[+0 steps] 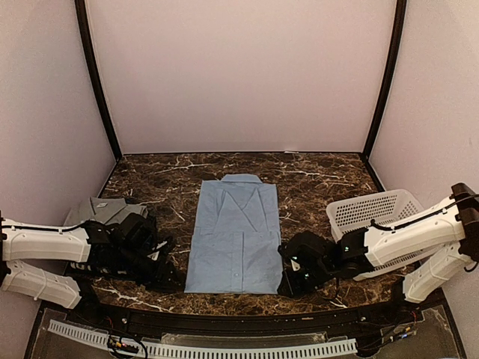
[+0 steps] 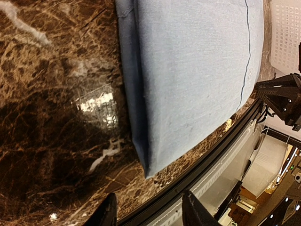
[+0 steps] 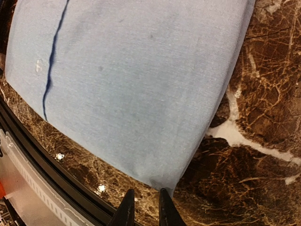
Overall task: Fold and stack the long sleeve shirts
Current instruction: Smooth out the 2/3-rectangle-folded shirt at the center of the board.
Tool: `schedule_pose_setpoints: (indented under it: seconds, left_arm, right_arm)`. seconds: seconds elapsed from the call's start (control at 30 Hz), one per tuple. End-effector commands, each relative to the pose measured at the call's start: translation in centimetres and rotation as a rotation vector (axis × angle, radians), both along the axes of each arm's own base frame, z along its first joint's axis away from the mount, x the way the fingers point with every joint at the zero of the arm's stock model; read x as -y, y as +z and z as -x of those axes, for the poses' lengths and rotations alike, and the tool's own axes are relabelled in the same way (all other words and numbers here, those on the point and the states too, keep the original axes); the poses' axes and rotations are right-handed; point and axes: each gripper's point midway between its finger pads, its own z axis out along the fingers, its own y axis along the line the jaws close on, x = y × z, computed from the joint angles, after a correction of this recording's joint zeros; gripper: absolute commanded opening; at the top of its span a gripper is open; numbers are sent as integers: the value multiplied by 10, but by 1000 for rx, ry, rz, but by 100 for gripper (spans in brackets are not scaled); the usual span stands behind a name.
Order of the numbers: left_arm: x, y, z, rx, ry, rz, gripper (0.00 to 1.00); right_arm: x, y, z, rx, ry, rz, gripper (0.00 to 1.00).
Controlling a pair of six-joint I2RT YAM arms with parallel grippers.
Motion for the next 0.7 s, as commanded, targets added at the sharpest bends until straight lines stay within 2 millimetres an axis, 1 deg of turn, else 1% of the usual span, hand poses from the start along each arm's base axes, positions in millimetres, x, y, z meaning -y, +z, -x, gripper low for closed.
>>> schedule_pose_setpoints:
  seconds: [0.0,0.07,0.13,0.17,0.33,0.47,0.53,0.67]
  left_arm:
    - [-6,-5,10,-28,-4,-15,45]
    - [-6,-6,11,-31,-8,-19,45]
    - [-7,-7,11,-33,-9,-23,45]
    - [-6,-7,12,-34,-11,-23,45]
    - [-4,-10,12,-38,-16,-19,43]
    - [2,-12,12,-39,-20,-6,42]
    - [5,-13,12,-42,-24,-3,41]
    - [7,-18,13,-51,-33,-10,40]
  right_arm:
    - [3,-18,0,3,-8,35,14]
    - [9,-28,3,-13,-6,64,13]
    - [13,-33,8,-32,-3,73,12]
    - [14,-33,9,-35,-4,72,12]
    - [19,-18,7,-14,-23,50,13]
    - [22,-9,5,-1,-50,29,18]
    - [24,-9,5,-2,-58,20,20]
    - [25,-15,4,-6,-64,27,21]
